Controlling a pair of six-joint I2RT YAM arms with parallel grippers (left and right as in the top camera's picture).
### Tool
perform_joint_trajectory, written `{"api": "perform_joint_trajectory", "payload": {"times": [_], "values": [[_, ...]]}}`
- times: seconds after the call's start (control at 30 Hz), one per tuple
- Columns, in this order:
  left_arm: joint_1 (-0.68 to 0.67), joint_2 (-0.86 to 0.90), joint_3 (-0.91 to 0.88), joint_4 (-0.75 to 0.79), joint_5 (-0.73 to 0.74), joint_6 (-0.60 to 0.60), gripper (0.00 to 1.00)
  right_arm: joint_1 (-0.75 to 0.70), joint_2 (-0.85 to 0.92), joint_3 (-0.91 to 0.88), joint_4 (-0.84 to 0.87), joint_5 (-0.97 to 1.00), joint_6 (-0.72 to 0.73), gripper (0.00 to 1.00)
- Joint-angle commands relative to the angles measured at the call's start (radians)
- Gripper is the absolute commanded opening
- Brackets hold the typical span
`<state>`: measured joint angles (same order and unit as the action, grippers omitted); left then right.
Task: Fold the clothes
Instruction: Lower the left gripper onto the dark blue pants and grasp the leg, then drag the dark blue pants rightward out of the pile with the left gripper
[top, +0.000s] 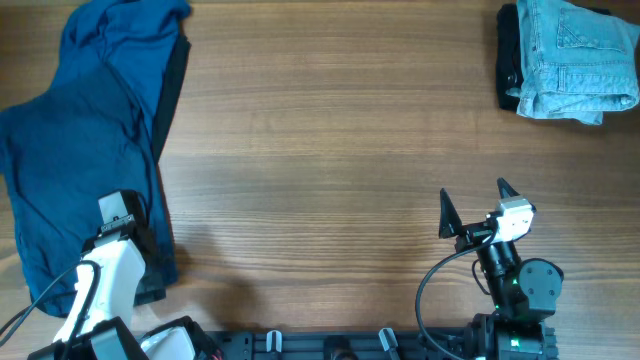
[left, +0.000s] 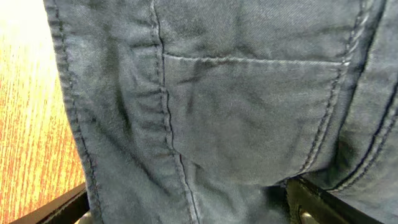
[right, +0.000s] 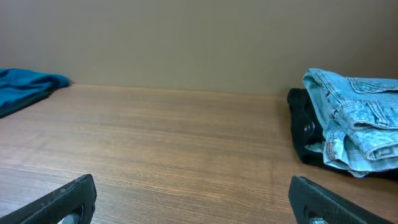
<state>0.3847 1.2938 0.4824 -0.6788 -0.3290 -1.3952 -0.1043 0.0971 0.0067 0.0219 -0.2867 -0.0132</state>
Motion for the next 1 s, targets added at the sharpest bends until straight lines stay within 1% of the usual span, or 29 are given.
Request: {"api": "perform_joint_trajectory", "payload": {"times": [0.0,0.03,0.1,0.17,0.27,0.3,0.33,0.37,0.4,0.43,0.53,0.6,0.73,0.77,0.9,0.97], "values": [[0.005,0.025,-0.045,-0.002,-0.005,-0.003,0.76,0.002,-0.004,-0.002,0.002,0.005,-0.010,1.00],[0.005,0.025,-0.045,0.008,-0.005,-0.003,0.69,0.002,-0.004,-0.002,0.002,0.005,-0.010,1.00],[0.005,0.025,-0.045,0.014,-0.001,-0.003,0.58,0.002,-0.004,-0.002,0.002,0.005,-0.010,1.00],[0.005,0.025,-0.045,0.014,0.010,0.002,0.43,0.002,-0.004,-0.002,0.002,0.005,-0.010,1.00],[0.004,0.017,-0.043,0.018,0.041,0.006,0.26,0.002,-0.004,-0.002,0.002,0.005,-0.010,1.00],[0.004,0.008,-0.039,0.018,0.052,0.023,0.16,0.002,-0.004,-0.002,0.002,0.005,-0.010,1.00],[0.004,0.000,-0.033,0.018,0.056,0.040,0.10,0.002,-0.004,-0.002,0.002,0.005,-0.010,1.00],[0.004,-0.014,-0.020,0.017,0.069,0.085,0.04,0.002,-0.004,-0.002,0.002,0.005,-0.010,1.00],[0.003,-0.050,0.018,0.005,0.106,0.156,0.04,0.002,-0.004,-0.002,0.002,0.005,-0.010,1.00],[0.003,-0.075,0.041,-0.004,0.130,0.190,0.04,0.002,-0.004,-0.002,0.002,0.005,-0.010,0.99],[0.003,-0.169,0.122,-0.050,0.157,0.258,0.04,0.002,-0.004,-0.002,0.002,0.005,-0.010,1.00],[0.003,-0.242,0.172,-0.079,0.158,0.291,0.04,0.002,-0.004,-0.002,0.002,0.005,-0.010,1.00],[0.003,-0.390,0.208,-0.104,0.168,0.294,0.04,0.002,-0.004,-0.002,0.002,0.005,-0.010,1.00],[0.003,-0.422,0.209,-0.101,0.189,0.301,0.04,0.002,-0.004,-0.002,0.002,0.005,-0.010,1.00],[0.003,-0.490,0.253,-0.096,0.296,0.393,0.04,0.002,-0.004,-0.002,0.002,0.005,-0.010,1.00],[0.003,-0.500,0.276,-0.092,0.378,0.394,0.04,0.002,-0.004,-0.002,0.002,0.005,-0.010,1.00]]}}
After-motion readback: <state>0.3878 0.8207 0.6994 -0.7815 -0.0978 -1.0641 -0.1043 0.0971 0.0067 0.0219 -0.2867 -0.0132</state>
